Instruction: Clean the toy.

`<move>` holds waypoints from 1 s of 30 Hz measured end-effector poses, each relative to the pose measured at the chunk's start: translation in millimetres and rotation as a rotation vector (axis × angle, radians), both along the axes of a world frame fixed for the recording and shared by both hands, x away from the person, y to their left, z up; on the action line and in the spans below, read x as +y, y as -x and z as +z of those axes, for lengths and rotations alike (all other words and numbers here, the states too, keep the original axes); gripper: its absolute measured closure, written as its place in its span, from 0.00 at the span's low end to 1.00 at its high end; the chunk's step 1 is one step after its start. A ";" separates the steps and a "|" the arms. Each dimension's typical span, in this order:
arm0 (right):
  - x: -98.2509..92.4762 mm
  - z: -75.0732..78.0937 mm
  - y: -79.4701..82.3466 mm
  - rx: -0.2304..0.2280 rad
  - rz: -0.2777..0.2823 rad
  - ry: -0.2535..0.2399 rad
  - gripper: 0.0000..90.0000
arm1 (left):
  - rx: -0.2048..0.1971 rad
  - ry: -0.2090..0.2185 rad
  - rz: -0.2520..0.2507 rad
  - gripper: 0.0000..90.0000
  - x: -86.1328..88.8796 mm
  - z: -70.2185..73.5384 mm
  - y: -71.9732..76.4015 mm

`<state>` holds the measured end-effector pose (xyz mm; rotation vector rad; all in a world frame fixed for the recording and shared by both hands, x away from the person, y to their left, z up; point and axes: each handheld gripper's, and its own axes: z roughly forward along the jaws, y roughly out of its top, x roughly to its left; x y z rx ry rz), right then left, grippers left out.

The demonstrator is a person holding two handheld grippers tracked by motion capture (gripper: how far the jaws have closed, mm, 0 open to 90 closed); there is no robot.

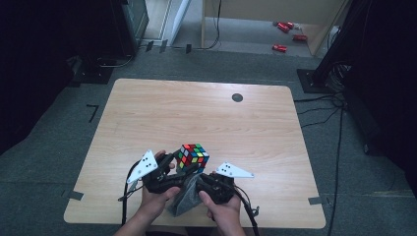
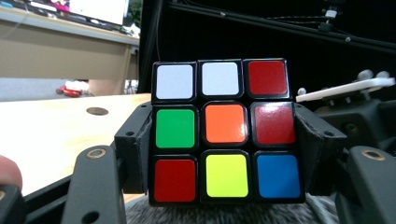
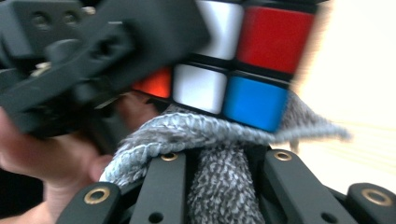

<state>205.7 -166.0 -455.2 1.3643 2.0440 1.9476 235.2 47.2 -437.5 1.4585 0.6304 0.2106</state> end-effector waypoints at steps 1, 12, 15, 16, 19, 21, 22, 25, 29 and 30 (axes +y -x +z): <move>-2.6 -0.6 -1.0 0.001 -0.017 0.005 0.86 | 0.002 0.009 0.003 0.38 1.3 0.8 0.1; 6.5 1.2 1.7 0.026 0.017 0.004 0.85 | 0.019 -0.020 0.008 0.38 -2.0 -3.2 0.3; -7.1 -1.8 -6.0 0.060 -0.016 -0.025 0.85 | 0.006 -0.006 0.017 0.38 1.9 0.3 -0.1; -13.2 -3.7 -8.6 0.069 -0.052 -0.027 0.85 | 0.005 -0.002 0.021 0.38 4.0 1.4 -0.7; -31.0 -8.0 -14.8 0.044 -0.168 0.004 0.84 | 0.014 -0.004 0.040 0.38 10.6 1.2 -4.3; -39.4 -6.6 -17.5 -0.009 -0.223 0.087 0.82 | 0.030 0.005 0.048 0.38 14.4 0.1 -7.8; -42.9 -5.8 -19.3 -0.030 -0.239 0.120 0.81 | 0.035 0.005 0.051 0.38 16.0 -0.2 -9.2; -50.2 -5.1 -24.1 -0.089 -0.291 0.241 0.81 | 0.046 0.012 0.047 0.38 19.2 -0.7 -11.8; -54.4 -16.3 -32.8 -0.094 -0.301 0.374 0.79 | 0.060 0.014 0.041 0.38 21.1 -1.6 -15.0; -54.1 -20.5 -35.2 -0.086 -0.296 0.405 0.78 | 0.064 0.012 0.038 0.38 21.4 -1.9 -15.8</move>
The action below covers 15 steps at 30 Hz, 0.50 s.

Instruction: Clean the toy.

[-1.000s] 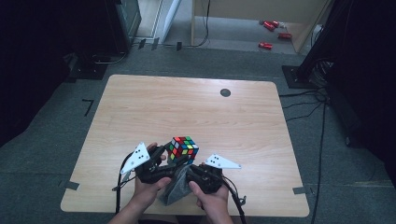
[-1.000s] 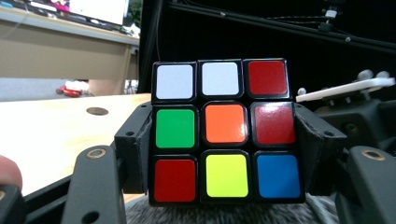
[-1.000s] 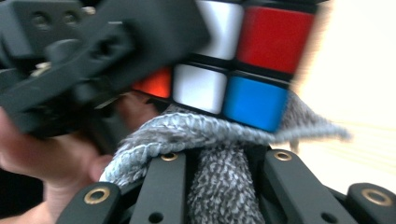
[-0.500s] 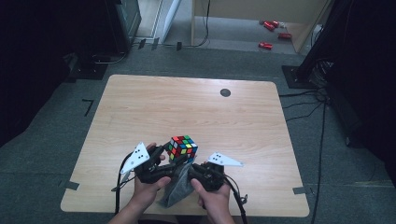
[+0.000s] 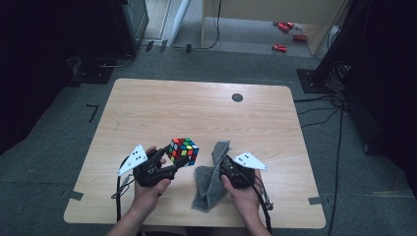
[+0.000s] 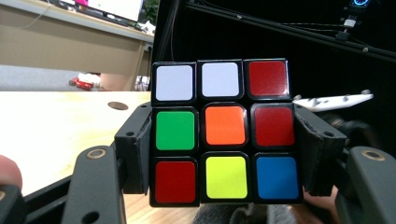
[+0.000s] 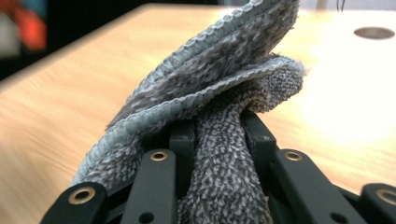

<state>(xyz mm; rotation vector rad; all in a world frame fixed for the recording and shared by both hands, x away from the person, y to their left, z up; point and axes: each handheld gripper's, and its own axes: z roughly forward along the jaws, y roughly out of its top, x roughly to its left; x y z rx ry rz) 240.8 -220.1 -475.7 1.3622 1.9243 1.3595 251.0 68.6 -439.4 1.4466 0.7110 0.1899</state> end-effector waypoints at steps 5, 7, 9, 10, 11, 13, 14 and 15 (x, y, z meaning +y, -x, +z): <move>3.0 -19.2 -9.5 0.046 0.021 0.110 0.63 | 0.019 -0.013 -0.007 0.38 2.0 -2.1 -3.9; 3.5 -23.0 -12.4 0.068 0.030 0.155 0.59 | 0.022 -0.014 -0.006 0.38 2.4 -2.8 -4.7; 3.3 -24.8 -13.7 0.072 0.031 0.203 0.55 | 0.024 -0.017 -0.006 0.38 3.3 -3.1 -5.4; 3.0 -25.5 -14.6 0.076 0.034 0.225 0.53 | 0.025 -0.019 -0.007 0.38 3.7 -3.2 -5.7; 1.9 -25.6 -15.1 0.076 0.034 0.236 0.50 | 0.027 -0.019 -0.007 0.38 4.0 -3.3 -6.0; -1.9 -24.2 -16.4 0.079 0.041 0.226 0.44 | 0.029 -0.023 -0.009 0.38 5.1 -3.3 -6.7; -4.3 -22.4 -16.7 0.080 0.045 0.214 0.41 | 0.032 -0.021 -0.009 0.38 5.6 -3.3 -7.2; -6.8 -19.9 -16.5 0.070 0.046 0.198 0.40 | 0.034 -0.021 -0.011 0.38 6.2 -3.3 -7.7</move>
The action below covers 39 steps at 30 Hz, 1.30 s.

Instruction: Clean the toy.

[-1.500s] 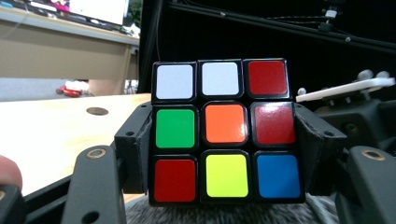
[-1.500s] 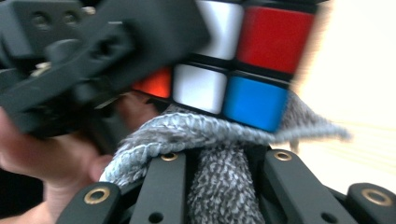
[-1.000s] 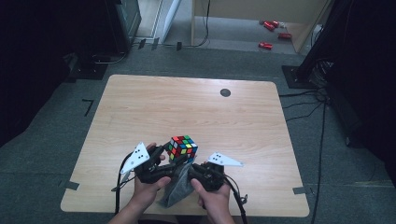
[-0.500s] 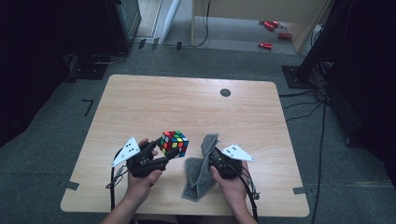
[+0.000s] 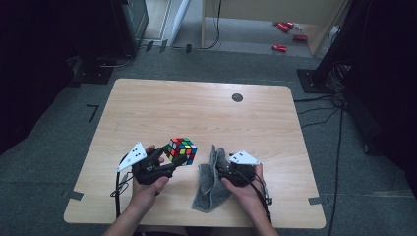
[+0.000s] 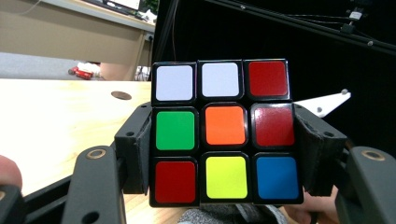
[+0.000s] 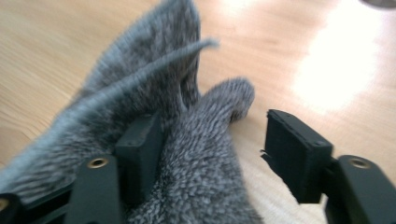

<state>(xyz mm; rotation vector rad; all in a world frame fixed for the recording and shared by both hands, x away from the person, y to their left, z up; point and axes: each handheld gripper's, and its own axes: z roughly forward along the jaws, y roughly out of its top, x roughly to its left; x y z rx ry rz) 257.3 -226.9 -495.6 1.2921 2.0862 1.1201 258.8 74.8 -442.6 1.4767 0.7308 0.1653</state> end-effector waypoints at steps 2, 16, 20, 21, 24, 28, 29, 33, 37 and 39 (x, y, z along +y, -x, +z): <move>-5.3 6.3 0.2 -0.016 0.011 -0.038 0.37 | 0.005 0.002 -0.004 0.38 0.8 0.1 -1.1; 14.7 35.1 24.6 -0.307 0.284 -0.142 0.32 | 0.064 0.002 -0.078 0.38 -0.8 1.4 -6.6; 27.5 36.3 33.5 -0.395 0.369 -0.126 0.32 | 0.109 -0.009 -0.118 0.38 -1.9 1.4 -10.2; 30.1 36.4 35.0 -0.410 0.386 -0.124 0.32 | 0.120 -0.016 -0.125 0.38 -2.2 0.8 -11.5; 36.8 35.5 38.7 -0.454 0.419 -0.099 0.31 | 0.152 -0.025 -0.146 0.38 -3.0 -0.7 -14.2; 41.4 33.1 41.0 -0.487 0.429 -0.066 0.30 | 0.194 -0.037 -0.184 0.38 -6.1 -1.0 -16.3; 42.0 32.6 41.1 -0.495 0.428 -0.057 0.29 | 0.202 -0.043 -0.194 0.38 -7.3 -1.1 -16.7; 44.1 31.2 42.2 -0.529 0.435 -0.029 0.27 | 0.228 -0.066 -0.221 0.38 -11.7 -1.8 -16.7; 46.5 28.5 42.3 -0.573 0.446 0.014 0.27 | 0.260 -0.087 -0.250 0.38 -15.1 -2.4 -17.8; 47.9 26.3 42.0 -0.600 0.457 0.037 0.28 | 0.279 -0.097 -0.259 0.38 -16.7 -2.7 -18.2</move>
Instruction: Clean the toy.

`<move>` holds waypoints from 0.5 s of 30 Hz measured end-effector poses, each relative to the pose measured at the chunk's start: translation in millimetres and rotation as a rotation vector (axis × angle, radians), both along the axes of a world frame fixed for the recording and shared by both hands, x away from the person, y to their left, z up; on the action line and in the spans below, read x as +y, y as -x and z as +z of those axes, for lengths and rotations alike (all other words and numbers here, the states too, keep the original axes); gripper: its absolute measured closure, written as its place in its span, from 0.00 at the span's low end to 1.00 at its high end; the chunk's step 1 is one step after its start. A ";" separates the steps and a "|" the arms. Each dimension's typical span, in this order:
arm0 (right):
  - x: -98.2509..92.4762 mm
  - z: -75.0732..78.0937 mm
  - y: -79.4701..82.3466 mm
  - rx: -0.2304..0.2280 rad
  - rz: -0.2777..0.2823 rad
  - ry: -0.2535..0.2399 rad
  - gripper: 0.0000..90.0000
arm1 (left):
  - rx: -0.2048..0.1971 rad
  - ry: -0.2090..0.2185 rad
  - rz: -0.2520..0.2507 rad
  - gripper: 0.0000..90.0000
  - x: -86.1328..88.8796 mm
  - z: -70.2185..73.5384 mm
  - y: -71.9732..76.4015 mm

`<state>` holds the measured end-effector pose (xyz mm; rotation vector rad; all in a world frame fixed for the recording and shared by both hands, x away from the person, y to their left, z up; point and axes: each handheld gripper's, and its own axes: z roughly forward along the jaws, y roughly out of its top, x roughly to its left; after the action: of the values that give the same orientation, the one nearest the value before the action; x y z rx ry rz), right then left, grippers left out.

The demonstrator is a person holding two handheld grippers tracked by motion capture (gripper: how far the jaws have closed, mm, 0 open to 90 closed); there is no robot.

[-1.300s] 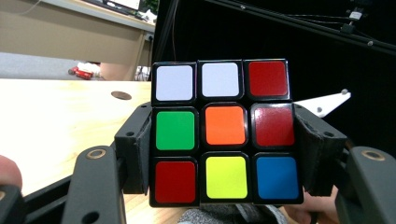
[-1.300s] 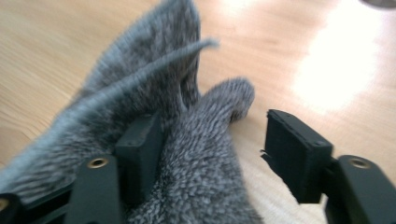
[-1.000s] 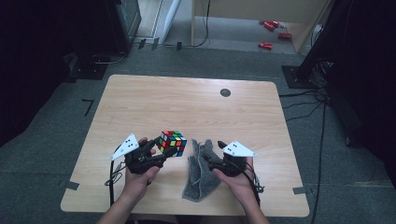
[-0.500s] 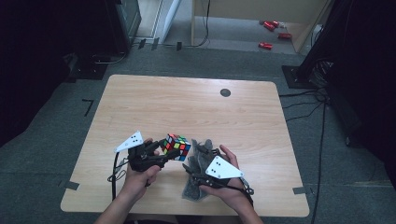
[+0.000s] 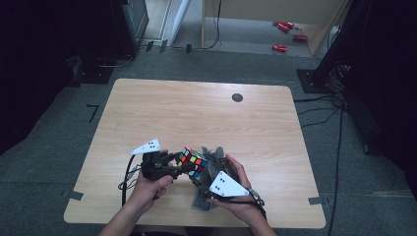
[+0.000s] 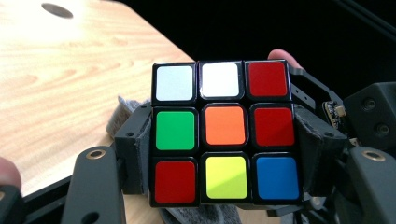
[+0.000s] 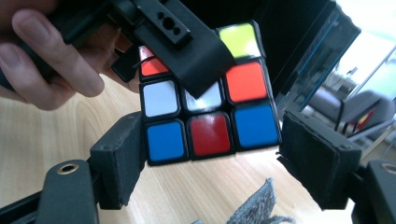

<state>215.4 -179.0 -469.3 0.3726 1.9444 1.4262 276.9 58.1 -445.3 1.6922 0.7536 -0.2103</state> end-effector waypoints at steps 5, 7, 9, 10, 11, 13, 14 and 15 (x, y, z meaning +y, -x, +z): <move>4.4 -4.2 1.4 -0.046 0.006 0.042 0.35 | 0.019 -0.016 -0.015 0.38 -2.7 -1.4 -0.8; 4.7 -4.5 1.5 -0.056 0.005 0.051 0.36 | 0.023 -0.014 -0.019 0.38 -1.8 -1.8 -1.7; 4.7 -3.8 2.4 -0.061 0.003 0.053 0.37 | 0.019 0.003 -0.026 0.38 -0.9 -2.3 -2.0; 4.5 -3.0 2.6 -0.061 0.003 0.050 0.37 | 0.021 0.010 -0.028 0.38 -0.7 -2.4 -2.3; 4.5 -2.4 2.8 -0.062 0.002 0.050 0.38 | 0.019 0.014 -0.029 0.38 -0.6 -2.4 -2.4; 3.6 -1.5 2.7 -0.055 0.005 0.045 0.38 | 0.017 0.023 -0.032 0.37 -0.6 -2.4 -2.4; 3.1 -1.4 2.7 -0.051 0.006 0.043 0.38 | 0.013 0.023 -0.032 0.36 -0.6 -2.4 -2.6; 2.5 -1.1 2.5 -0.043 0.010 0.040 0.38 | 0.013 0.023 -0.026 0.35 -0.4 -2.0 -2.4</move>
<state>212.8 -176.5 -470.5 0.3124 1.9396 1.3884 279.3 57.7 -447.4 1.6811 0.7362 -0.2473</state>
